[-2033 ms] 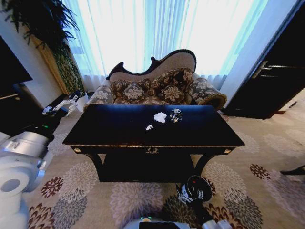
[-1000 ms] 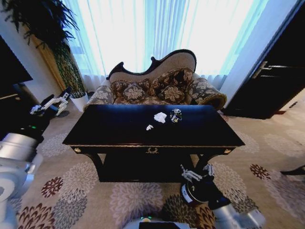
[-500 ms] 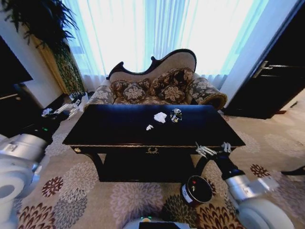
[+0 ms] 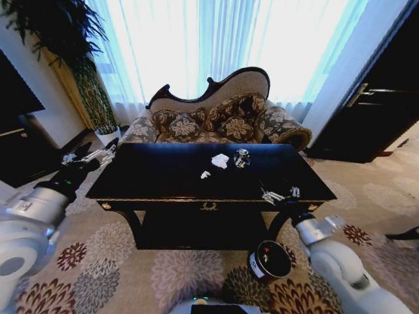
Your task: Move to the front of the table and place the trash on the table into the trash bin.
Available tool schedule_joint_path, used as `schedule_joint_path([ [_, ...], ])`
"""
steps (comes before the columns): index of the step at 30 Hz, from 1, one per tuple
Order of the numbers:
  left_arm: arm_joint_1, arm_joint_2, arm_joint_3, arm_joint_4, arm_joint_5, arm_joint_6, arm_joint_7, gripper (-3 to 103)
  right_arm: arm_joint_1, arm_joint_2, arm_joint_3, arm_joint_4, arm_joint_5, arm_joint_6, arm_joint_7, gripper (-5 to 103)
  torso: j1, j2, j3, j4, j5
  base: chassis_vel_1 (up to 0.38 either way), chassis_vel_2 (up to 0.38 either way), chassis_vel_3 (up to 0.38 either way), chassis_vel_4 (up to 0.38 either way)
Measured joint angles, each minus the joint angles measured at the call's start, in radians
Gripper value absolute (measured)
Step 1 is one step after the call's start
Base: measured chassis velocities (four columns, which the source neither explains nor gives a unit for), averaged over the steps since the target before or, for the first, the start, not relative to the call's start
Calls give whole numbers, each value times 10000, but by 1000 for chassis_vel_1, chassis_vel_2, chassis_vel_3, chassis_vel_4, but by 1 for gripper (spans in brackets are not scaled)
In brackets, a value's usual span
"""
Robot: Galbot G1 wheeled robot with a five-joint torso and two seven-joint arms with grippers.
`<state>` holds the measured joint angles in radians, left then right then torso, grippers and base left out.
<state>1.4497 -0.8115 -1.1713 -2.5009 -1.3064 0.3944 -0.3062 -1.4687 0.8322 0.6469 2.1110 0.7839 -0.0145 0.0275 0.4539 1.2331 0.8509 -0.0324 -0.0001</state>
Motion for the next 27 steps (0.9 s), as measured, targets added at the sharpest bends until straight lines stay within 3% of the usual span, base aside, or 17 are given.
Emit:
schedule_joint_path([
  [3, 264, 121, -493, 1, -174, -70, -3, 100, 892, -760, -662, -981, 422, -40, -69, 100, 1, 0, 1, 0, 0, 0, 0, 0, 0],
  [9, 519, 29, -993, 2, -337, -138, -8, 100, 2568, -1616, -1927, -2475, 536, 199, -404, 100, 0, 0, 1, -1, 2, 0, 0, 0, 0],
  [17, 1188, -311, -1667, 7, -314, -135, -4, 100, 4607, -1829, -3644, -3502, 786, 345, -756, 100, 1, 1, 0, 1, -2, 0, 0, 0, 0],
  [27, 1939, -612, -2368, 9, -255, -109, 27, 100, 5736, -1695, -4882, -4216, 937, 365, -881, 100, 0, 1, 0, 2, -1, 0, 0, 0, 0],
])
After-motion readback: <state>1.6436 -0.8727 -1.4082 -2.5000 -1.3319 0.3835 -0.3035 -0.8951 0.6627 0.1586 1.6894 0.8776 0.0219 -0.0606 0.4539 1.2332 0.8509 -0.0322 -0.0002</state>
